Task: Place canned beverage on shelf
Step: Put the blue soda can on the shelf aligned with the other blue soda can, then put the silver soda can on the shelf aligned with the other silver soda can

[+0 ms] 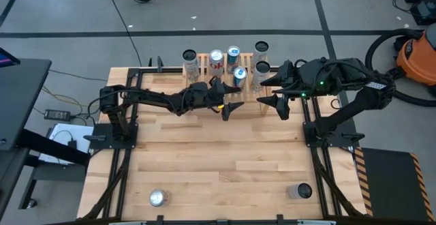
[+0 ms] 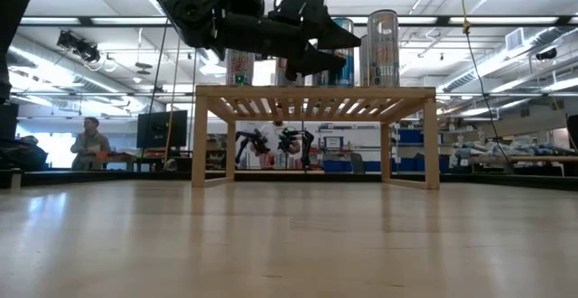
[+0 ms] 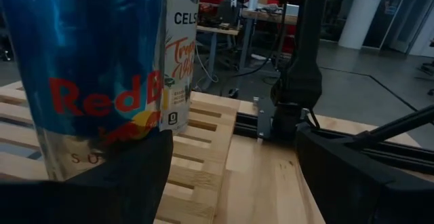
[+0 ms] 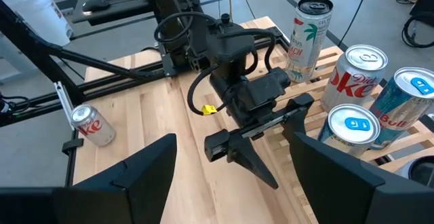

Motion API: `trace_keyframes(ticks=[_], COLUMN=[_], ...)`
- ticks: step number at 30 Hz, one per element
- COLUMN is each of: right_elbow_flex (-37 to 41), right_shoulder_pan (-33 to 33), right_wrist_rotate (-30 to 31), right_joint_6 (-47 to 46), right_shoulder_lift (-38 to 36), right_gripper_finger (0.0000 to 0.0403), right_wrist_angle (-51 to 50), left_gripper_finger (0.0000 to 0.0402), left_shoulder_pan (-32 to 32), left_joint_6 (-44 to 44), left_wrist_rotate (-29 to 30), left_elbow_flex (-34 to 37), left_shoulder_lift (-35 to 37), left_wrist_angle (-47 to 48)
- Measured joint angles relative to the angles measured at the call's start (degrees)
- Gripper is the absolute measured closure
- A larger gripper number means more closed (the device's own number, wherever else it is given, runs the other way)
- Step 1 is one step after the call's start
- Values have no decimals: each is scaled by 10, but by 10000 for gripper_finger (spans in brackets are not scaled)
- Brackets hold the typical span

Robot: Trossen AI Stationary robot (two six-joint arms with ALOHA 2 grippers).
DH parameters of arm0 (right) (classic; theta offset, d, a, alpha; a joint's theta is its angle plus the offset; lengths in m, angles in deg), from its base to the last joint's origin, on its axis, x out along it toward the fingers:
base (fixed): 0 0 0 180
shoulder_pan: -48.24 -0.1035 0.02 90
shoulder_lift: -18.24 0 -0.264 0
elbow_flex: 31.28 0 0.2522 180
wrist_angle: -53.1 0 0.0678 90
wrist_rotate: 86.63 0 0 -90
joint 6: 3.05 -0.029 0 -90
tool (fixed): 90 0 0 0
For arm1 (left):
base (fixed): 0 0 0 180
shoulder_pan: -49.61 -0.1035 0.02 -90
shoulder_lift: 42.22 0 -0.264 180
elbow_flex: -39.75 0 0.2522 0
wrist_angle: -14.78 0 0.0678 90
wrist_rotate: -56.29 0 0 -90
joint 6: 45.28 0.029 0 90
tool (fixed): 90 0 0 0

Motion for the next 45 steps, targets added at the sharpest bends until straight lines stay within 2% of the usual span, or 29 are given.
trace_keyframes(ticks=[16,23,26,34,40,45], right_elbow_flex=[0,0,0,0,2,37], right_shoulder_pan=[0,0,0,0,-24,-62], right_wrist_rotate=[0,0,0,-1,-2,-1], right_joint_6=[4,4,4,-1,-10,-41], right_shoulder_lift=[0,0,0,0,0,0], right_gripper_finger=[107,107,107,107,107,107], right_wrist_angle=[0,-8,-11,-20,-53,-51], left_gripper_finger=[81,81,81,81,81,81], left_shoulder_pan=[-15,19,34,73,116,144], left_joint_6=[-15,11,14,12,11,-2], left_wrist_rotate=[-1,-8,-8,-7,20,38], left_elbow_flex=[0,1,1,1,1,1], left_shoulder_lift=[0,13,40,143,222,296], left_wrist_angle=[-1,4,40,218,264,291])
